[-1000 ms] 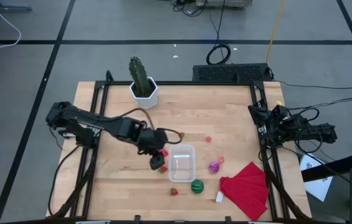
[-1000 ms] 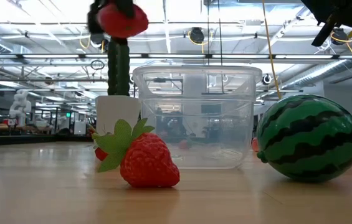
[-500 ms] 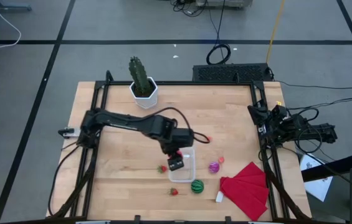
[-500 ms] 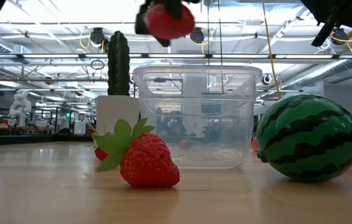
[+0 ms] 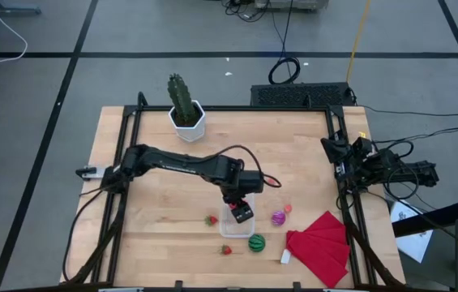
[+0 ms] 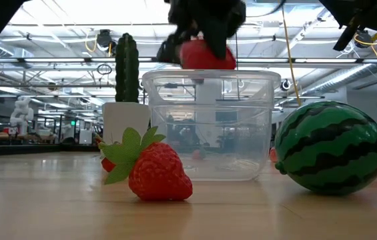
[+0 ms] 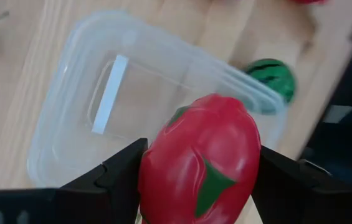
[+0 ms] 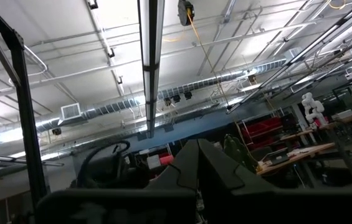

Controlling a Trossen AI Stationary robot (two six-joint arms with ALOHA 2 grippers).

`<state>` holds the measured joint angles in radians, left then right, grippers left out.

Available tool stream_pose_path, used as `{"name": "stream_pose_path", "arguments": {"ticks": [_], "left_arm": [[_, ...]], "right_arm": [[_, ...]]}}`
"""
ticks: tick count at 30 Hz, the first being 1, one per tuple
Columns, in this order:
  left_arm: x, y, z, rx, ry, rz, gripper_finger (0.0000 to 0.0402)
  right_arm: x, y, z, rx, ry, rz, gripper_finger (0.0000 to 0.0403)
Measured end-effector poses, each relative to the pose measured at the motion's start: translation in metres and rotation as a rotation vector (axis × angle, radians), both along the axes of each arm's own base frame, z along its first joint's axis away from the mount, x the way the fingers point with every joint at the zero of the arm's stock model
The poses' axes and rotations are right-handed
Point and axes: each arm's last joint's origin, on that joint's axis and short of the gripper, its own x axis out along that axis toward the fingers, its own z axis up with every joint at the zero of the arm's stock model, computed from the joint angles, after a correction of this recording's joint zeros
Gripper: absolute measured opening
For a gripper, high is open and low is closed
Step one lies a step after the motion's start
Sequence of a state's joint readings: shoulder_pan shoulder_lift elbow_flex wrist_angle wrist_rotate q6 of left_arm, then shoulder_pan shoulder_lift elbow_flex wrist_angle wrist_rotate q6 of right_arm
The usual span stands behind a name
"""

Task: Pick and placing Produce into tupperware
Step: Put the dragon fruit into the transparent bin

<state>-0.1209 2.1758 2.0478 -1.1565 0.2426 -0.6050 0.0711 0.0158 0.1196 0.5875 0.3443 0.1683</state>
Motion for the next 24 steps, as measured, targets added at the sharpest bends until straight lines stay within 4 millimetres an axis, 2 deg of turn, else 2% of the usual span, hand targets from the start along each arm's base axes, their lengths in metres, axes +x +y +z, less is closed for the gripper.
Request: {"name": "stream_pose_path", "arguments": {"ticks": [8, 24], "left_arm": [[0.009, 0.000, -0.028, -0.001, 0.081, 0.062, 0.0246], [0.012, -0.002, -0.044, 0.034, 0.141, 0.207, 0.0246]], "right_arm": [[0.002, 0.000, -0.003, -0.022, 0.044, -0.012, 0.0000], [0.002, 0.000, -0.004, -0.092, 0.078, -0.058, 0.0000]]}}
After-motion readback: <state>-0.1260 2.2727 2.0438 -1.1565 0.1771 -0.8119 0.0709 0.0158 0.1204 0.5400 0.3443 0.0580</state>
